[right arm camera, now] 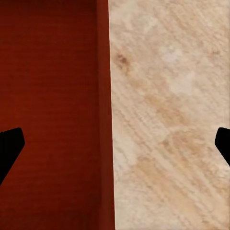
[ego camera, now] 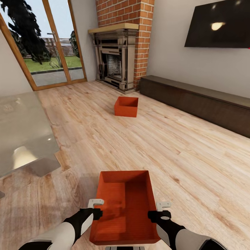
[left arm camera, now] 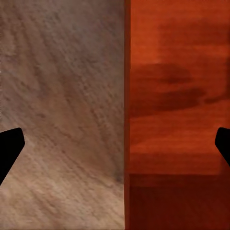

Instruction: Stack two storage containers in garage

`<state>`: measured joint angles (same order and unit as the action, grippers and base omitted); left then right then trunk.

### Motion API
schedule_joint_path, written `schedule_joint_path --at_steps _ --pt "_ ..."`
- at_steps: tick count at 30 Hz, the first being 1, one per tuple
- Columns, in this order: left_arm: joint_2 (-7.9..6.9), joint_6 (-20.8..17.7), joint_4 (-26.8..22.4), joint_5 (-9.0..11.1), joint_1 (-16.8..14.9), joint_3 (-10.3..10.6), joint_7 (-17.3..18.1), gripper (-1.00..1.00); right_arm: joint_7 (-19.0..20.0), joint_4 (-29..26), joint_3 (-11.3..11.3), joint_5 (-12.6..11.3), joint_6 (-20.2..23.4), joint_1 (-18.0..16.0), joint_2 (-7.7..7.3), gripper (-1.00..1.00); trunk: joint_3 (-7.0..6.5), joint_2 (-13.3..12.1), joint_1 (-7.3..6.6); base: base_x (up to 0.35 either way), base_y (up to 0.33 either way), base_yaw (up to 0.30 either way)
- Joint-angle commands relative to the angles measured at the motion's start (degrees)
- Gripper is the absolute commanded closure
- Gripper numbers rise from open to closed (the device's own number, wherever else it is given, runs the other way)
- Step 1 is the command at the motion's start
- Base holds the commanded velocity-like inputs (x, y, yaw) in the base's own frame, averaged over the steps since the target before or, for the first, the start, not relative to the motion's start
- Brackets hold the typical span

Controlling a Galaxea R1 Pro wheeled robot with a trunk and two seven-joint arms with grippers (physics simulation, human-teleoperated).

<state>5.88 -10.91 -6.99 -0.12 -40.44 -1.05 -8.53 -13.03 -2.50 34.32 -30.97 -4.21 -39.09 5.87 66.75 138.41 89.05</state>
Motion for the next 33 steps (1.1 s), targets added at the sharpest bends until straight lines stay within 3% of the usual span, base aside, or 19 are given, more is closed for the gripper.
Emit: schedule_joint_path --at_steps 1,10,15,23,30,33 --pt "0.02 -0.34 -0.12 -0.01 0.01 -0.09 -0.17 -1.0 -0.16 0.03 0.49 -0.61 -0.21 -0.02 0.02 -1.0 0.04 0.02 -0.01 0.0 0.0 0.0" --pt "0.06 -0.34 -0.09 -0.01 0.01 -0.03 -0.17 -1.0 -0.16 0.03 0.49 -0.6 -0.2 -0.02 -0.01 -1.0 0.04 0.02 -0.01 0.0 0.0 0.0" --pt "0.09 -0.42 -0.04 -0.04 0.01 0.0 -0.17 -1.0 -0.16 0.0 0.49 -0.59 -0.21 -0.02 0.01 -1.0 0.94 2.02 1.09 0.0 0.0 0.0" --pt "0.1 -0.39 -0.04 -0.03 0.01 -0.01 -0.17 -1.0 -0.16 -0.04 0.49 -0.59 -0.27 -0.02 -0.07 -1.0 0.94 2.02 1.09 0.0 0.0 0.0" --pt "0.1 -0.42 -0.04 -0.02 0.01 -0.02 -0.17 -1.0 -0.16 -0.04 0.49 -0.59 -0.28 -0.02 -0.12 -1.0 2.2 4.83 2.62 0.0 0.0 0.0" --pt "0.1 -0.42 -0.04 0.0 0.01 -0.05 -0.17 -1.0 -0.16 -0.04 0.49 -0.59 -0.28 -0.02 -0.15 -1.0 2.86 4.87 2.7 0.0 0.0 0.0"
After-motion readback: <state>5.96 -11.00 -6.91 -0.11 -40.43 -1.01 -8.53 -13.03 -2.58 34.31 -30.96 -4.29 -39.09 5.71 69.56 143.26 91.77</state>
